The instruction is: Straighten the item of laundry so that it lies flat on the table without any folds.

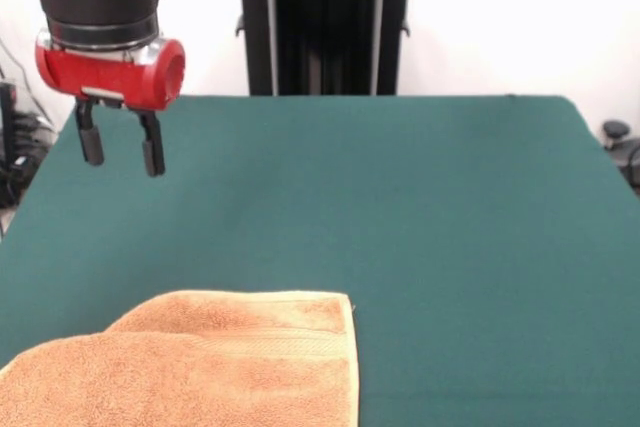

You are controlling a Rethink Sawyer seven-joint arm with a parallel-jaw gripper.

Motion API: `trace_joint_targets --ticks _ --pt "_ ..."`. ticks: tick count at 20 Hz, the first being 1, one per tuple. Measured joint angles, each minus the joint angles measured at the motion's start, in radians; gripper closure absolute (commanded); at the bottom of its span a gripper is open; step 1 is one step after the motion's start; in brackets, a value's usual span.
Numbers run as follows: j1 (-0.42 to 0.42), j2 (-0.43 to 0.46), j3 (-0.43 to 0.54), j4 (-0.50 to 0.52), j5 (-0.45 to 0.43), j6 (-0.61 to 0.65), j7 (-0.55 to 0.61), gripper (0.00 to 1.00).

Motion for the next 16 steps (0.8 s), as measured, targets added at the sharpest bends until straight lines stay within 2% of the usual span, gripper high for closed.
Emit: trace_joint_targets --ticks 5,16 --pt "0.0 0.052 0.001 -0.035 -0.003 -0.026 0.0 0.0" --pt "0.002 0.181 0.001 -0.055 -0.01 -0.204 0.0 0.0"
